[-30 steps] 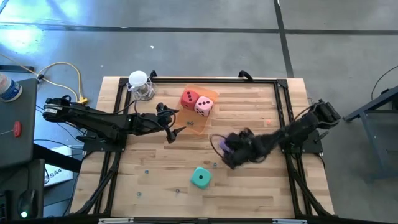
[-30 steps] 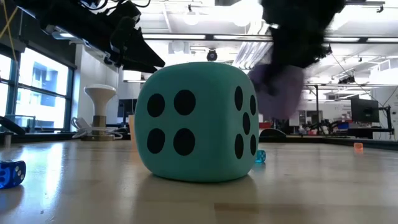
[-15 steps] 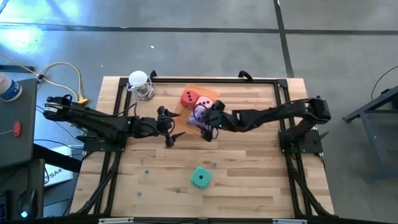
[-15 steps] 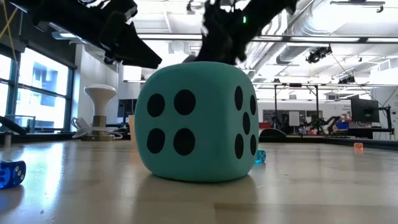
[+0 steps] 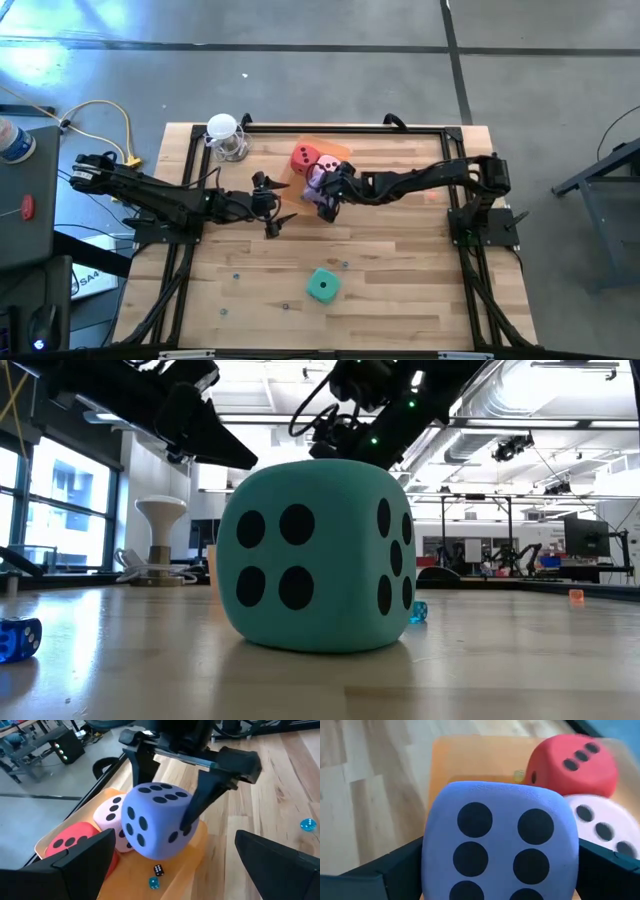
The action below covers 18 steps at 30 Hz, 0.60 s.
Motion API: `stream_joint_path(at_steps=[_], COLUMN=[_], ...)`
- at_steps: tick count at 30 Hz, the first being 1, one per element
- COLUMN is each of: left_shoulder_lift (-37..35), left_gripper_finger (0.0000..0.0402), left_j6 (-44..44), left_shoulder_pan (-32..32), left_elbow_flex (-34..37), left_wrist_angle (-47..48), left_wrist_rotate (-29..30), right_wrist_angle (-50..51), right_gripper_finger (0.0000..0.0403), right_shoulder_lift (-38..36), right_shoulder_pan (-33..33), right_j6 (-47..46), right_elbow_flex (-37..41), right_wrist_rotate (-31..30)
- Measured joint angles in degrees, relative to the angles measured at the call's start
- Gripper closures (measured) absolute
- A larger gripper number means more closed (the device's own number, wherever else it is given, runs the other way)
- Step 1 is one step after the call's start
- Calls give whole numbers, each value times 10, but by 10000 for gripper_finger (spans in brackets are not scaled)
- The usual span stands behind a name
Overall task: Pick & Place Dice
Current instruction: Put the big purple die into the orange bin
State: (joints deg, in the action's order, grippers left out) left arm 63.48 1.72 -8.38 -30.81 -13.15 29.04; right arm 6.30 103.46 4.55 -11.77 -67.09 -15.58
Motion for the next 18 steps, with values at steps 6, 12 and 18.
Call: stream_joint_path(at_steps=[6,12,18], left_shoulder_lift=[0,0,0], left_gripper_finger=[2,2,2], left_j6=[0,-5,-13], left_shoulder_pan=[0,0,0], left_elbow_flex=[0,0,0], left_wrist_angle=[6,13,18], left_wrist_rotate=[0,0,0], right_wrist_angle=[-6,-6,2], right_gripper_finger=[10,6,3], right_shoulder_lift=[0,0,0], right_shoulder_pan=[2,1,4], right_j6=[2,-8,-45], right_elbow_flex=[0,0,0], right_wrist_rotate=[5,6,-9])
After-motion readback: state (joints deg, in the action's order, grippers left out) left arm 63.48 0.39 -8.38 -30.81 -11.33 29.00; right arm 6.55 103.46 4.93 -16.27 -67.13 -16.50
